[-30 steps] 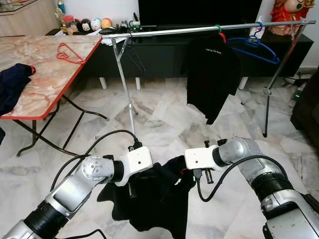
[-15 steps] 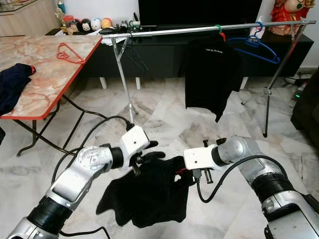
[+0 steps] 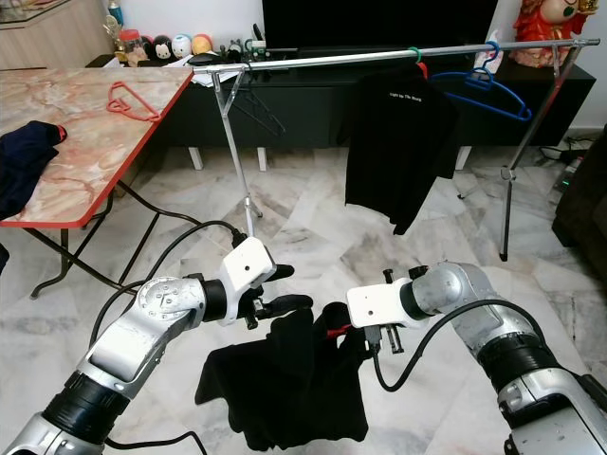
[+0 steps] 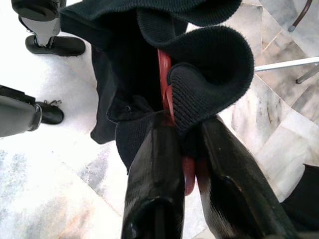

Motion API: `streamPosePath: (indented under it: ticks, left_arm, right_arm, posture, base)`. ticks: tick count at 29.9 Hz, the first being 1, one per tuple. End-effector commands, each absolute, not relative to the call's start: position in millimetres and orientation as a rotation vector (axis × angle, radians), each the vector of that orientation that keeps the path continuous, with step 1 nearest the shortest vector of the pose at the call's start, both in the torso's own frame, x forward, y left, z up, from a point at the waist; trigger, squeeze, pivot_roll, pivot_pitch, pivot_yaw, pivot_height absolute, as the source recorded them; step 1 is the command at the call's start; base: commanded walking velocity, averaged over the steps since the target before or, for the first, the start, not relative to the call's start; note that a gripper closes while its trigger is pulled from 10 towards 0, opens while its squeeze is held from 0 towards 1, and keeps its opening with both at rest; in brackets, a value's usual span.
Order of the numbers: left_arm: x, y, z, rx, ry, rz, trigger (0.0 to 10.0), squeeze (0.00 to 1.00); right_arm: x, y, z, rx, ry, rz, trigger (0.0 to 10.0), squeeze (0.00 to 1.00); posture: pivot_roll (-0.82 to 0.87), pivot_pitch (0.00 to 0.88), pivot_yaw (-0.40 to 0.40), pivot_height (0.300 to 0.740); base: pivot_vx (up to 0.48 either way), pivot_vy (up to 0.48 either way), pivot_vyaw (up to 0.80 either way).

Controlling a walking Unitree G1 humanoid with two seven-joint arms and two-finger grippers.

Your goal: Hang hanger

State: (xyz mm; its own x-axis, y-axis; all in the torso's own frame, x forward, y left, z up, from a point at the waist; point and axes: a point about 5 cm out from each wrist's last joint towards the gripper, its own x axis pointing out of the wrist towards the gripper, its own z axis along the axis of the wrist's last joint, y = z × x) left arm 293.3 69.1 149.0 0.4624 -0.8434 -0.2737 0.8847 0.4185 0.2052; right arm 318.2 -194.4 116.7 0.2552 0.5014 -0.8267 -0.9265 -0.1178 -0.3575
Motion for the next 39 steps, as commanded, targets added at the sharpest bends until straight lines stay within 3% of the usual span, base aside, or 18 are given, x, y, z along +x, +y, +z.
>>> streamPosePath:
  ticks: [1, 3, 10, 11, 12, 13, 33, 34, 35, 36, 39]
  left_arm:
    - [291, 72, 148, 0.385, 0.155, -1.115, 10.0, 0.0]
    - [281, 76, 138, 0.446, 0.211, -1.203, 10.0, 0.0]
    - [287, 91, 131, 0.471, 0.235, -1.105, 10.0, 0.0]
    - [286, 92, 130, 0.473, 0.238, -1.113, 10.0, 0.83]
    - [285, 93, 130, 0.475, 0.241, -1.12, 10.0, 0.83]
    - [280, 93, 129, 0.46, 0.253, -1.164, 10.0, 1.0]
    - [274, 79, 113, 0.594, 0.33, -1.216, 10.0, 1.0]
    - [277, 79, 111, 0.619, 0.328, -1.193, 10.0, 0.3]
    - [279, 79, 110, 0.638, 0.325, -1.176, 10.0, 0.3]
    - [280, 78, 109, 0.644, 0.33, -1.163, 10.0, 0.0]
    - [279, 75, 107, 0.648, 0.334, -1.181, 10.0, 0.0]
  right_arm:
    - [320, -188, 128, -1.114, 0.438, 1.309, 0.0, 0.0]
    - [320, -189, 129, -1.119, 0.437, 1.311, 0.0, 0.0]
    - [319, -188, 134, -1.134, 0.427, 1.311, 0.0, 0.0]
    - [319, -188, 134, -1.137, 0.427, 1.312, 0.0, 0.0]
    - [319, -188, 134, -1.139, 0.428, 1.312, 0.0, 0.0]
    - [319, -188, 135, -1.142, 0.427, 1.314, 0.0, 0.0]
    - [317, -179, 144, -1.163, 0.399, 1.331, 0.0, 0.0]
    - [317, -178, 145, -1.166, 0.397, 1.331, 0.0, 0.0]
    - [317, -178, 146, -1.168, 0.395, 1.33, 0.0, 0.0]
    - [317, -178, 146, -1.171, 0.392, 1.33, 0.0, 0.0]
    - [316, -176, 149, -1.176, 0.385, 1.332, 0.0, 0.0]
  posture:
    - [-0.06, 0.0, 0.025, 0.74]
    - [-0.06, 0.0, 0.027, 0.74]
    - [-0.06, 0.0, 0.028, 0.74]
    - [-0.06, 0.0, 0.028, 0.74]
    - [-0.06, 0.0, 0.028, 0.74]
    - [-0.06, 0.0, 0.028, 0.74]
    - [-0.06, 0.0, 0.031, 0.74]
    - [-0.06, 0.0, 0.031, 0.74]
    - [-0.06, 0.0, 0.031, 0.74]
    - [-0.06, 0.0, 0.031, 0.74]
    - [-0.06, 0.0, 0.033, 0.74]
  base:
    - [0.0, 0.0, 0.0]
    - [0.0, 0.0, 0.0]
    - [0.0, 0.0, 0.0]
    - [0.0, 0.0, 0.0]
    - [0.0, 0.0, 0.0]
    - [0.0, 0.0, 0.0]
    - [0.0, 0.0, 0.0]
    - [0.0, 0.0, 0.0]
    - [0.0, 0.0, 0.0]
    - [0.0, 0.0, 0.0]
    - [0.0, 0.0, 0.0]
